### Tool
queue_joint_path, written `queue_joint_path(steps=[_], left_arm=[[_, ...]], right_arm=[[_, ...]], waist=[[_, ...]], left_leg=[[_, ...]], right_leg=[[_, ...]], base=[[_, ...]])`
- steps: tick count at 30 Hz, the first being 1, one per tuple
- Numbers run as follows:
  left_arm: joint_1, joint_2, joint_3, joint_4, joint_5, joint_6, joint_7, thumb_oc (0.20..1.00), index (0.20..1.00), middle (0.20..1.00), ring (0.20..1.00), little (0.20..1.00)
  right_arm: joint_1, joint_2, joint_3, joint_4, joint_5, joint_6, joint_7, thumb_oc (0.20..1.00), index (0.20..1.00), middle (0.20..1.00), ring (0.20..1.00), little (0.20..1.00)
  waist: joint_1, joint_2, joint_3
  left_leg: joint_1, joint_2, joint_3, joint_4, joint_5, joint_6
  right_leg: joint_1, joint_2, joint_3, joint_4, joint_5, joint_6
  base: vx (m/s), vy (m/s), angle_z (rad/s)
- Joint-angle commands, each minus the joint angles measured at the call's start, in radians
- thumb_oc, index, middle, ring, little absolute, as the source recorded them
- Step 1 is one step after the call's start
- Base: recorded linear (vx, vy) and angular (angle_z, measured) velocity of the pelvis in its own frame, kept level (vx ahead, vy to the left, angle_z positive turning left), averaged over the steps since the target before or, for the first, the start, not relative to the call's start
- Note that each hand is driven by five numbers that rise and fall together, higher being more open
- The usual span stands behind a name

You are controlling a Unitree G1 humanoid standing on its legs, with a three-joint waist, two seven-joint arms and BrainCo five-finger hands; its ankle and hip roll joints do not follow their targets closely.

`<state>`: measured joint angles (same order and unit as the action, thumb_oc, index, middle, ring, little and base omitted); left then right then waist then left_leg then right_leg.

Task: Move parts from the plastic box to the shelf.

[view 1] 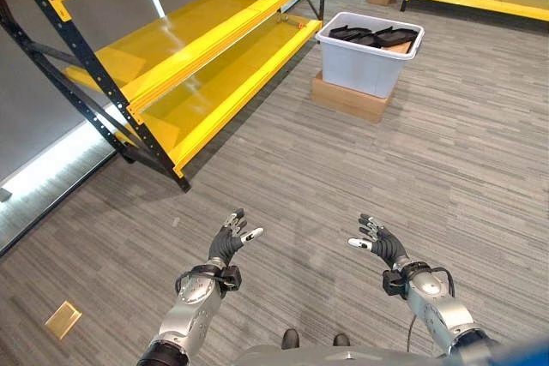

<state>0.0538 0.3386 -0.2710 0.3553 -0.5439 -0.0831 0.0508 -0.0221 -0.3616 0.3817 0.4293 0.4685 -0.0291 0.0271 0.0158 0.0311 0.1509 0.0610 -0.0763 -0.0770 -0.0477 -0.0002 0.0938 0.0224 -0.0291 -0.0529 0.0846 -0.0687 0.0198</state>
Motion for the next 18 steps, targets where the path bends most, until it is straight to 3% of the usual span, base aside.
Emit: queue_joint_path(steps=[1, 2, 3, 4, 5, 6, 8, 10, 13, 14, 15, 16, 17, 18], left_arm=[[-0.024, 0.019, 0.028, -0.045, 0.047, -0.055, 0.006, 1.0, 1.0, 1.0, 1.0, 1.0], [-0.024, 0.019, 0.027, -0.047, 0.047, -0.054, 0.005, 1.0, 1.0, 1.0, 1.0, 1.0], [-0.029, 0.017, 0.025, -0.049, 0.049, -0.054, 0.009, 1.0, 1.0, 1.0, 1.0, 1.0], [-0.03, 0.01, 0.024, -0.047, 0.047, -0.052, 0.007, 1.0, 1.0, 1.0, 1.0, 1.0], [-0.035, 0.007, 0.026, -0.039, 0.048, -0.051, -0.007, 1.0, 1.0, 1.0, 1.0, 1.0], [-0.036, 0.005, 0.026, -0.037, 0.048, -0.05, -0.007, 1.0, 1.0, 1.0, 1.0, 1.0], [-0.035, 0.001, 0.028, -0.034, 0.043, -0.047, -0.009, 1.0, 1.0, 1.0, 1.0, 1.0], [-0.035, -0.01, 0.043, -0.031, 0.039, -0.05, -0.009, 1.0, 1.0, 1.0, 1.0, 1.0], [-0.026, -0.024, 0.044, -0.03, 0.027, -0.053, -0.008, 1.0, 1.0, 1.0, 1.0, 1.0], [-0.041, -0.03, 0.035, -0.021, 0.011, -0.06, 0.006, 1.0, 1.0, 1.0, 1.0, 1.0], [-0.043, -0.037, 0.032, -0.025, -0.008, -0.068, 0.002, 1.0, 1.0, 1.0, 1.0, 1.0], [-0.039, -0.034, 0.038, -0.034, -0.016, -0.071, 0.012, 1.0, 1.0, 1.0, 1.0, 1.0], [-0.027, -0.028, 0.041, -0.041, -0.028, -0.069, 0.001, 1.0, 1.0, 1.0, 1.0, 1.0], [0.001, -0.016, 0.051, -0.054, -0.02, -0.067, -0.003, 1.0, 1.0, 1.0, 1.0, 1.0]], right_arm=[[-0.008, 0.034, -0.007, -0.052, 0.03, -0.047, 0.014, 1.0, 1.0, 1.0, 1.0, 1.0], [-0.003, 0.035, -0.006, -0.057, 0.027, -0.048, 0.014, 1.0, 1.0, 1.0, 1.0, 1.0], [-0.003, 0.039, -0.007, -0.056, 0.027, -0.048, 0.011, 1.0, 1.0, 1.0, 1.0, 1.0], [0.0, 0.037, -0.012, -0.061, 0.037, -0.05, 0.014, 1.0, 1.0, 1.0, 1.0, 1.0], [0.005, 0.028, -0.022, -0.064, 0.057, -0.055, 0.017, 1.0, 1.0, 1.0, 1.0, 1.0], [0.002, 0.023, -0.026, -0.063, 0.057, -0.057, 0.013, 1.0, 1.0, 1.0, 1.0, 1.0], [-0.006, 0.02, -0.031, -0.05, 0.061, -0.058, 0.007, 1.0, 1.0, 1.0, 1.0, 1.0], [-0.022, 0.02, -0.031, -0.037, 0.052, -0.054, 0.003, 1.0, 1.0, 1.0, 1.0, 1.0], [-0.015, 0.018, -0.028, -0.046, 0.047, -0.053, 0.001, 1.0, 1.0, 1.0, 1.0, 1.0], [-0.018, 0.01, -0.028, -0.054, 0.068, -0.063, -0.002, 1.0, 1.0, 1.0, 1.0, 1.0], [-0.015, -0.002, -0.029, -0.056, 0.071, -0.065, 0.001, 1.0, 1.0, 1.0, 1.0, 1.0], [-0.01, -0.013, -0.022, -0.061, 0.074, -0.068, 0.01, 1.0, 1.0, 1.0, 1.0, 1.0], [-0.01, -0.025, -0.017, -0.064, 0.075, -0.065, 0.021, 1.0, 1.0, 1.0, 1.0, 1.0], [-0.003, -0.045, -0.019, -0.076, 0.069, -0.065, 0.027, 1.0, 1.0, 1.0, 1.0, 1.0]], waist=[[0.008, -0.023, -0.003], [0.005, -0.018, 0.007], [0.002, -0.004, 0.027], [-0.011, 0.003, 0.026], [-0.026, -0.01, 0.017], [-0.031, -0.01, 0.014], [-0.035, -0.015, 0.004], [-0.043, -0.02, -0.009], [-0.043, -0.015, -0.037], [-0.062, 0.0, -0.053], [-0.068, 0.014, -0.065], [-0.065, 0.019, -0.067], [-0.044, -0.013, -0.049], [-0.007, -0.039, -0.017]], left_leg=[[-0.025, -0.001, -0.04, 0.147, -0.117, 0.0], [-0.015, -0.007, -0.041, 0.15, -0.121, 0.009], [0.002, -0.007, -0.037, 0.154, -0.128, 0.019], [0.029, -0.007, -0.04, 0.151, -0.144, 0.018], [0.088, -0.019, -0.045, 0.133, -0.172, 0.015], [0.122, -0.016, -0.047, 0.117, -0.185, 0.011], [0.158, -0.015, -0.046, 0.105, -0.205, -0.001], [0.213, 0.005, -0.049, 0.098, -0.221, -0.032], [0.258, 0.053, -0.041, 0.098, -0.222, -0.067], [0.249, 0.094, -0.045, 0.141, -0.183, -0.096], [0.233, 0.127, -0.05, 0.194, -0.103, -0.128], [0.177, 0.155, -0.05, 0.34, 0.074, -0.164], [0.07, 0.124, -0.069, 0.553, 0.183, -0.173], [-0.018, 0.077, -0.086, 0.732, 0.205, -0.157]], right_leg=[[-0.178, -0.156, 0.035, 0.367, 0.16, 0.096], [-0.214, -0.157, 0.048, 0.43, 0.2, 0.096], [-0.281, -0.148, 0.04, 0.529, 0.195, 0.096], [-0.336, -0.113, 0.013, 0.53, 0.148, 0.096], [-0.364, -0.078, -0.06, 0.395, 0.118, 0.091], [-0.355, -0.075, -0.12, 0.301, 0.118, 0.085], [-0.359, -0.08, -0.178, 0.186, 0.134, 0.08], [-0.352, -0.068, -0.201, 0.021, 0.182, 0.092], [-0.311, -0.053, -0.208, 0.015, 0.177, 0.074], [-0.292, -0.005, -0.172, 0.026, 0.154, 0.044], [-0.279, 0.017, -0.175, 0.037, 0.128, 0.028], [-0.231, 0.045, -0.162, 0.009, 0.107, -0.005], [-0.172, 0.05, -0.135, -0.034, 0.101, -0.022], [-0.097, 0.052, -0.106, -0.093, 0.105, -0.039]], base=[[0.03, 0.235, 0.16], [0.06, 0.278, 0.32], [0.17, 0.257, 0.29], [0.4, 0.183, 0.06], [0.49, 0.036, -0.11], [0.46, -0.043, -0.01], [0.3, -0.074, 0.09], [0.47, -0.15, 0.03], [0.49, -0.188, 0.12], [0.62, -0.254, 0.5], [0.75, -0.348, 0.49], [0.66, -0.362, 0.45], [0.66, -0.401, 0.1], [0.47, -0.314, -0.3]])
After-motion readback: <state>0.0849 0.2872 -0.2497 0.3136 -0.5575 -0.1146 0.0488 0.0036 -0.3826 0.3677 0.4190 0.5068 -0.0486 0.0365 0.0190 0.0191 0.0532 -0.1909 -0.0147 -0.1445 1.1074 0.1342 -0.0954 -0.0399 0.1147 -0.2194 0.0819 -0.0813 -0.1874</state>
